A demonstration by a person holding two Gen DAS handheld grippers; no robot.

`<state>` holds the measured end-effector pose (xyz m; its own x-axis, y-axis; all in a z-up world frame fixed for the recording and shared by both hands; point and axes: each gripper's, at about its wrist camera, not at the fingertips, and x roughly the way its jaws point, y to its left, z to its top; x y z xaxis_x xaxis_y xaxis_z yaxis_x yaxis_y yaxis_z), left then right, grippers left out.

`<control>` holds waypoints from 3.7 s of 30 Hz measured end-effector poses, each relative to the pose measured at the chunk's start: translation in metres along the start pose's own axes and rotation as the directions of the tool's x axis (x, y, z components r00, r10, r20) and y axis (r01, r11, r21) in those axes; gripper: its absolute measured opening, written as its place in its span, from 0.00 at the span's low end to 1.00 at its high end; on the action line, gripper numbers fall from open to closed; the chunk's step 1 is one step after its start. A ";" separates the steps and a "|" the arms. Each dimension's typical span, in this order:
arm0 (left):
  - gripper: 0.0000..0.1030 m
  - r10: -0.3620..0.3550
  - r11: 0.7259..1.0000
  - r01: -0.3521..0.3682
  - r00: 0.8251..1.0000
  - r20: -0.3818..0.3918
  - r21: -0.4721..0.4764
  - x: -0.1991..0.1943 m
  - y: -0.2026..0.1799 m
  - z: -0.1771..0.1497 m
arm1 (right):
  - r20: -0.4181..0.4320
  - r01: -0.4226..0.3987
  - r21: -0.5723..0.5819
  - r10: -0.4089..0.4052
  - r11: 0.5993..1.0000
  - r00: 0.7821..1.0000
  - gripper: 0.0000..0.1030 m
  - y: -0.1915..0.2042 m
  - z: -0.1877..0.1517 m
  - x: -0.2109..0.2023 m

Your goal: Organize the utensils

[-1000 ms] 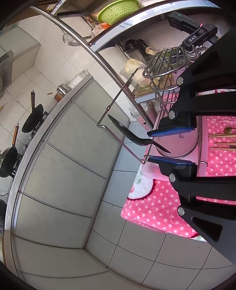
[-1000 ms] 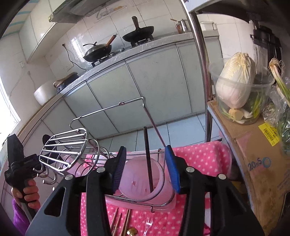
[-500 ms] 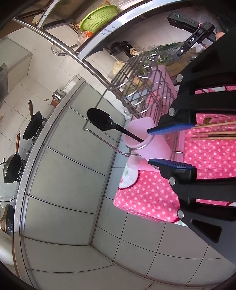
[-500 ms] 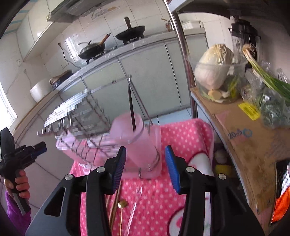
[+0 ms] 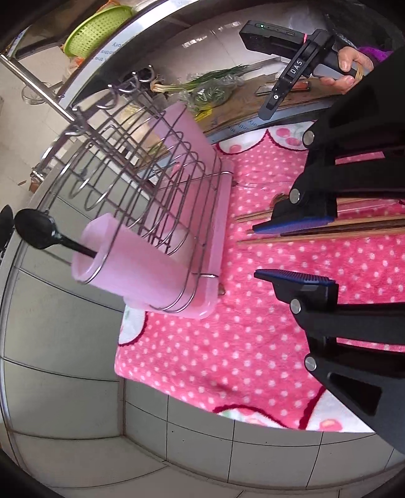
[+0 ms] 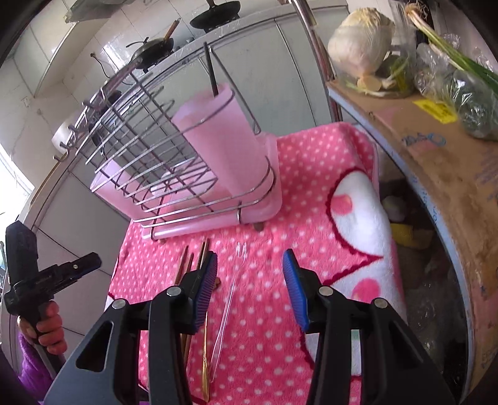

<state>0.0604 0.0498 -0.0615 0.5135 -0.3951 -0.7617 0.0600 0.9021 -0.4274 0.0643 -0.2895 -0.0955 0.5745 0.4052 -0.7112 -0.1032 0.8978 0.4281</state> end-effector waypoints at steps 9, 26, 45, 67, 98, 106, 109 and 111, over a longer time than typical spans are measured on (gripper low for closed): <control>0.17 0.078 0.996 -0.070 0.979 -0.187 0.047 0.072 -0.031 0.004 | -0.061 -0.033 0.027 0.035 0.999 0.998 0.42 -0.010 -0.012 0.014; 0.05 0.204 0.978 -0.181 0.933 -0.295 0.104 0.147 -0.048 0.007 | -0.143 -0.078 0.050 0.084 0.996 0.986 0.35 -0.008 -0.012 0.036; 0.05 0.124 0.992 -0.128 0.973 -0.195 -0.008 0.075 0.003 0.014 | -0.360 -0.025 0.117 0.066 0.993 0.931 0.27 0.013 0.005 0.114; 0.05 0.064 0.998 -0.067 0.992 -0.111 -0.022 0.032 0.024 0.022 | -0.271 -0.018 0.063 0.034 0.998 0.962 0.07 0.014 -0.002 0.093; 0.05 -0.001 1.000 0.007 0.972 0.234 -0.027 -0.075 0.011 0.024 | 0.089 -0.085 -0.028 0.087 0.996 0.992 0.07 0.025 -0.016 -0.024; 0.05 0.004 1.000 -0.005 0.947 0.322 0.002 -0.104 -0.003 0.037 | 0.174 -0.105 -0.053 0.113 0.993 0.978 0.07 0.032 0.000 -0.048; 0.05 0.010 1.000 -0.016 0.936 0.353 0.014 -0.117 -0.008 0.043 | 0.205 -0.111 -0.071 0.123 0.991 0.971 0.07 0.036 0.011 -0.060; 0.05 0.012 0.999 -0.024 0.927 0.374 0.027 -0.127 -0.012 0.048 | 0.229 -0.106 -0.086 0.123 0.991 0.966 0.07 0.039 0.018 -0.068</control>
<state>0.0358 0.0974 0.0641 0.7970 -0.2905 -0.5295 0.0709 0.9157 -0.3957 0.0359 -0.2846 -0.0205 0.7280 0.4620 -0.5066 -0.2326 0.8615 0.4514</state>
